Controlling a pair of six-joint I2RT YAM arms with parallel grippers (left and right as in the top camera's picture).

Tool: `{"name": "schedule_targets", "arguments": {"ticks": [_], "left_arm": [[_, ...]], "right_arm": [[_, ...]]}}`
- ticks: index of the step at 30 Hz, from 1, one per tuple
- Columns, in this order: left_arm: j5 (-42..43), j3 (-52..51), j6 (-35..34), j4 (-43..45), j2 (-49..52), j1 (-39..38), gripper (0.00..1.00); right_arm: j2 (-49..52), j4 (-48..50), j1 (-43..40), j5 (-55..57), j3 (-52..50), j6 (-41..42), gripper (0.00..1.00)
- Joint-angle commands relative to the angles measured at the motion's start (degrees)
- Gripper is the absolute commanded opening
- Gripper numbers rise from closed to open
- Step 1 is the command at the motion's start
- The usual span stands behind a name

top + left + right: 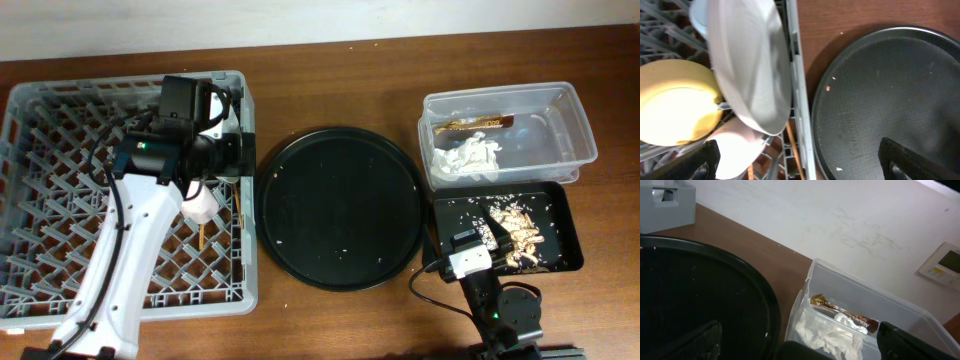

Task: Sort waste into correct bins and load items into the dishwasher rack

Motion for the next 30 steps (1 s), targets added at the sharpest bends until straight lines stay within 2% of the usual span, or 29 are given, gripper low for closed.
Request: {"name": "schedule_targets", "arguments": {"ticks": [1,4,6,7,9,10,11,13,14,15,17,20,30], "left_arm": [[-3.82,-2.05,0.70,-2.21,-11.47,-0.04,0.99],[-5.97,-18.71,1.36,-2.43,-31.82,1.81,0.99],[-4.24,-35.69,1.29,-0.44,-50.82,5.46,1.00],[-3.37,-44.11,1.31,1.20,-60.57,6.82,0.99],[-2.69,-54.73,1.31,7.67,-73.72,8.72,0.99],[-2.23,-61.48,1.31,19.23,-80.61,9.94,0.99],[-1.81,-65.05,1.31,28.92,-82.99,10.36,0.99],[-0.37,-73.59,1.29,55.28,-85.35,10.43,0.99],[0.81,-77.18,1.31,63.49,-85.79,10.43,0.99],[1.84,-80.28,1.31,66.86,-86.25,10.45,0.99],[2.34,-83.62,1.31,65.70,-87.67,11.39,0.99],[2.56,-83.80,1.33,50.73,-88.28,13.90,1.00],[2.47,-83.78,1.33,51.10,-88.19,13.88,1.00]], "right_arm": [[-0.42,-0.28,-0.11,0.74,-0.31,-0.37,0.99],[-0.42,-0.28,-0.11,0.74,-0.31,-0.37,0.99],[-0.42,-0.31,-0.11,0.74,-0.31,-0.39,0.99],[-0.42,-0.28,-0.11,0.74,-0.31,-0.37,0.99],[-0.42,-0.31,-0.11,0.74,-0.31,-0.37,0.99],[-0.42,-0.28,-0.11,0.74,-0.31,-0.37,0.99],[-0.42,-0.28,-0.11,0.74,-0.31,-0.37,0.99],[-0.42,-0.28,-0.11,0.72,-0.31,-0.37,0.99],[-0.42,-0.28,-0.11,0.74,-0.31,-0.37,0.99],[-0.42,-0.31,-0.11,0.74,-0.31,-0.37,0.99],[-0.42,-0.28,-0.11,0.72,-0.31,-0.37,0.99],[-0.42,-0.28,-0.11,0.74,-0.31,-0.37,0.99],[-0.42,-0.31,-0.11,0.74,-0.31,-0.37,0.99]]}}
